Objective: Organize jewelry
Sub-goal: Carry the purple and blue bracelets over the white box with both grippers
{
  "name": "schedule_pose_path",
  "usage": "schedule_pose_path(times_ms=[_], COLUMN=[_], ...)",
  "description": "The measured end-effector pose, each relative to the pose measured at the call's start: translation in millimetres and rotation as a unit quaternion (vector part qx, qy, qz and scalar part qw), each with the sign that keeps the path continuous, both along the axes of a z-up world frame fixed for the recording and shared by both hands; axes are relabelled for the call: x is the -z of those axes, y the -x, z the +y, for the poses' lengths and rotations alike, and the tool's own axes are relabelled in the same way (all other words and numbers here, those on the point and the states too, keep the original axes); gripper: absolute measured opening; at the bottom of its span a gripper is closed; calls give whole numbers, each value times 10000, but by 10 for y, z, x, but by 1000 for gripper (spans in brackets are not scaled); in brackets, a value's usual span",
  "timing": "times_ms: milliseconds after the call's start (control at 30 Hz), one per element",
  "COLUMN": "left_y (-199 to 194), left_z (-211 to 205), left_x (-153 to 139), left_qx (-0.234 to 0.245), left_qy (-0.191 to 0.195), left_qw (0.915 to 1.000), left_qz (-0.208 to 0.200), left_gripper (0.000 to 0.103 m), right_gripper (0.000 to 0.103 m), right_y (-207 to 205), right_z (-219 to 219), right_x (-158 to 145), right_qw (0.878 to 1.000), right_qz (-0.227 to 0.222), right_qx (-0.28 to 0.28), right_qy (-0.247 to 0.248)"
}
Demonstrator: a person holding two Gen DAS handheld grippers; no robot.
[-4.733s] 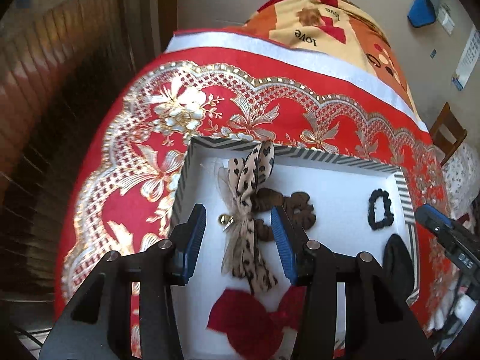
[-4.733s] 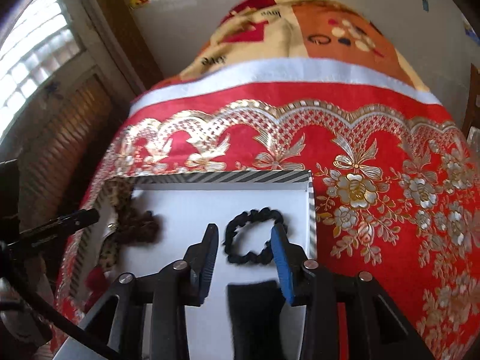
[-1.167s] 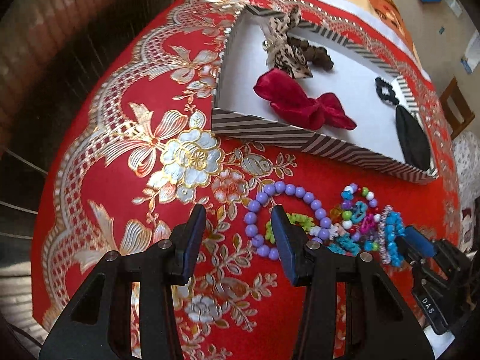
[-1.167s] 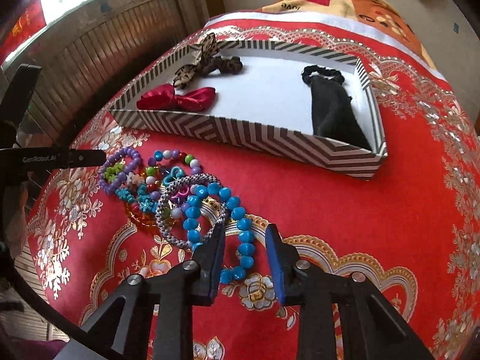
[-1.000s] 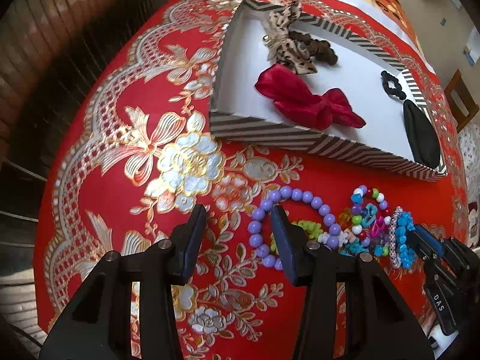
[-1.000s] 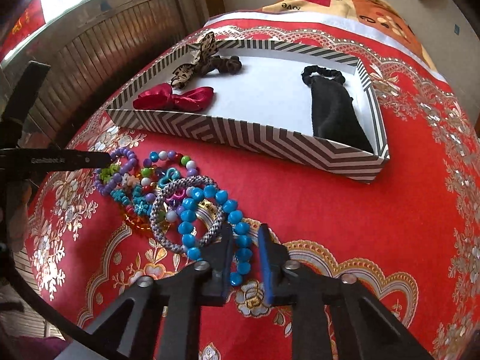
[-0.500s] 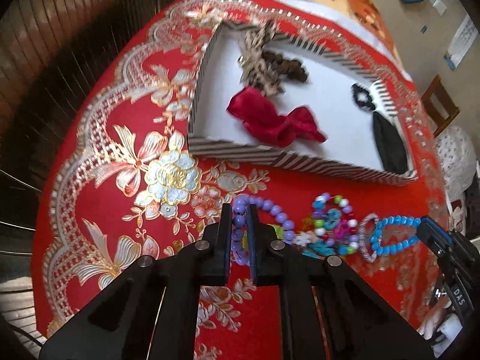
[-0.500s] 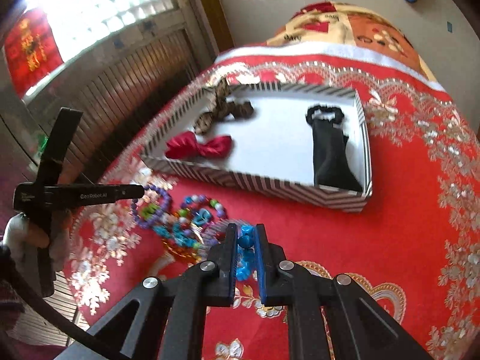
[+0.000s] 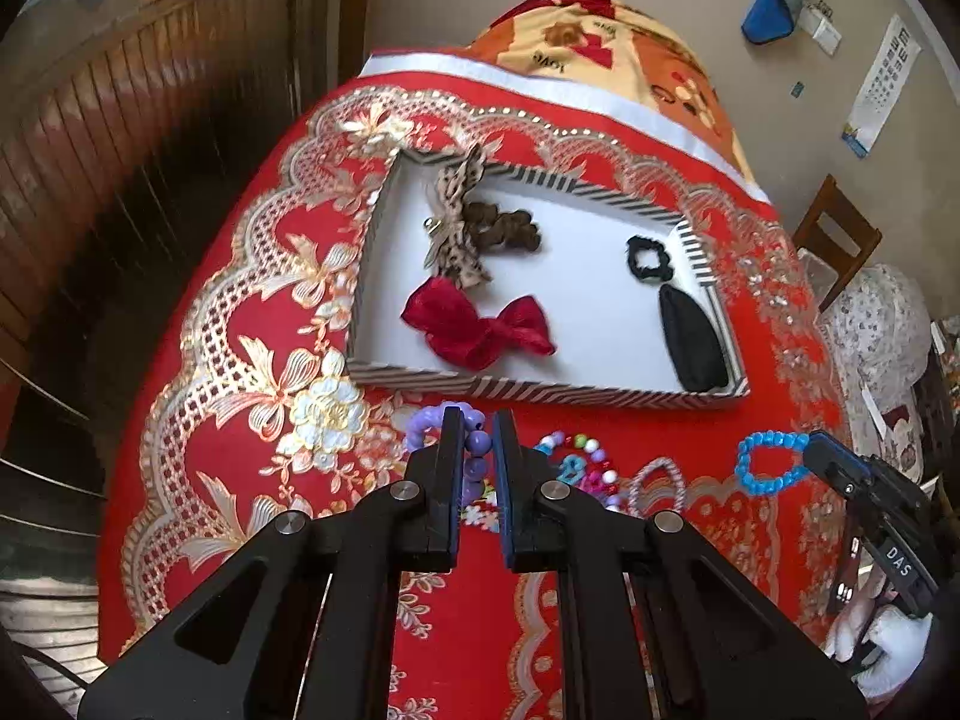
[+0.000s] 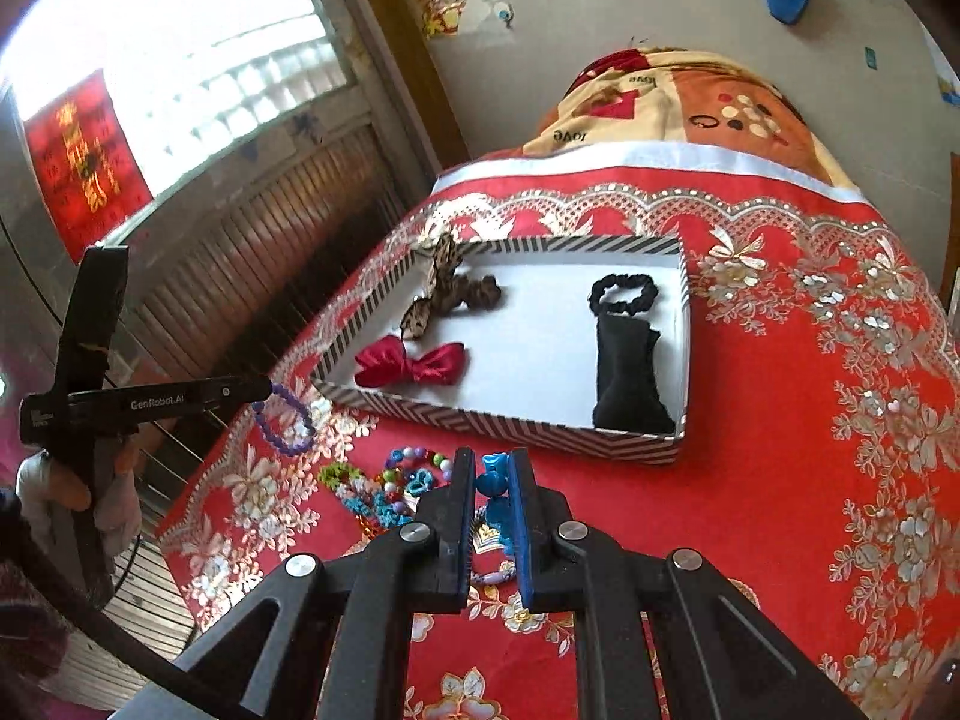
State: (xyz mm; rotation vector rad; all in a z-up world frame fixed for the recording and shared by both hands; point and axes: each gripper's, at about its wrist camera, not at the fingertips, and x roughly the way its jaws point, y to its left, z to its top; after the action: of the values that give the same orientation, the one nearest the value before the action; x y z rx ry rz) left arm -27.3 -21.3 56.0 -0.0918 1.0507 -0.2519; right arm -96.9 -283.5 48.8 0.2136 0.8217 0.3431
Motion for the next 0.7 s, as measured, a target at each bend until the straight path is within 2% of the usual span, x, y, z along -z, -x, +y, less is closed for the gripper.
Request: schedule_pose_path(times_ms=[367,700], left_y=[-194,-625], left_z=[-281,-607], left_x=[-171,-55], left_qx=[301,518], left_qy=[-90,-294], left_qw=[9993,9979], left_qz=[-206,-242], left_gripper=[8,8], right_gripper=[10,10], right_y=[-67,-435], right_z=[-46,52], right_x=[-160,-183], right_qw=[9999,9998], right_qz=[-161,-115], right_qx=[39,-58], right_qy=[37,145])
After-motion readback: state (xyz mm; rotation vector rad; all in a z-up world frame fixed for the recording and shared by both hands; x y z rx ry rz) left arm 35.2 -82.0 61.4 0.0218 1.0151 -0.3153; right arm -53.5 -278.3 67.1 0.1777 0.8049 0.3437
